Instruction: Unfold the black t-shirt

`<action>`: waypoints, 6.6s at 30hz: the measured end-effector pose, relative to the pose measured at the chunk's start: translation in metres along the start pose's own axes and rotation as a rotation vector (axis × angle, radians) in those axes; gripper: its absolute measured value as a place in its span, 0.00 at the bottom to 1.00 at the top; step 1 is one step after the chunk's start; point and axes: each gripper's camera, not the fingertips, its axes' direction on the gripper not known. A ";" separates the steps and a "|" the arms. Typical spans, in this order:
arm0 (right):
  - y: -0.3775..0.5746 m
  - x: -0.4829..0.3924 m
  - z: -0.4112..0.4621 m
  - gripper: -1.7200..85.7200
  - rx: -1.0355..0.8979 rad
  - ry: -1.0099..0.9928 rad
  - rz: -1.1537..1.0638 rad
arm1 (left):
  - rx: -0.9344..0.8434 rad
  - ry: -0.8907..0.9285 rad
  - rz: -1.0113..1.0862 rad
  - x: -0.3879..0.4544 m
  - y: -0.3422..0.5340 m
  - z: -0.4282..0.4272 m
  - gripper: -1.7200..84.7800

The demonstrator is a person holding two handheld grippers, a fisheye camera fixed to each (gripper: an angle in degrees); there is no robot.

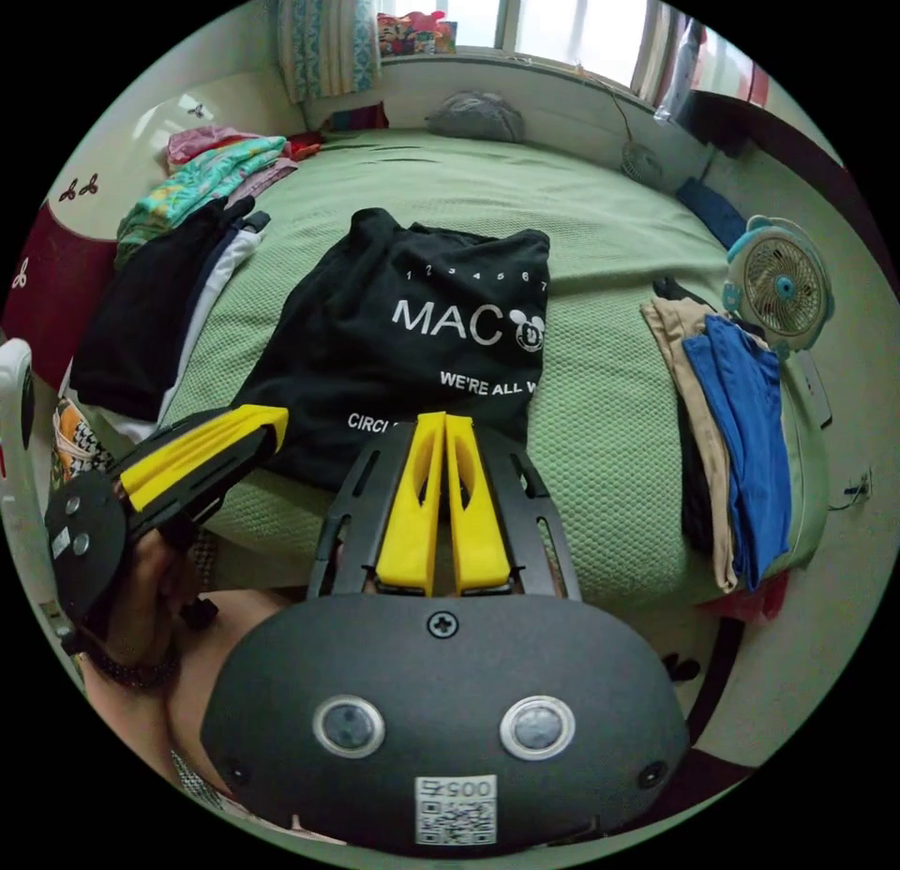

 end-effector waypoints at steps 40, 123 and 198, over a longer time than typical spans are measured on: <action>-0.010 -0.090 0.023 0.01 0.019 -0.275 -0.224 | -0.058 -0.091 -0.102 -0.092 0.017 -0.003 0.01; -0.064 -0.019 -0.024 0.21 0.038 -0.257 -0.297 | -0.141 0.066 0.049 -0.065 -0.052 0.075 0.01; 0.014 0.297 -0.098 0.05 0.068 0.276 0.293 | -0.136 0.031 -0.036 -0.056 -0.139 0.136 0.09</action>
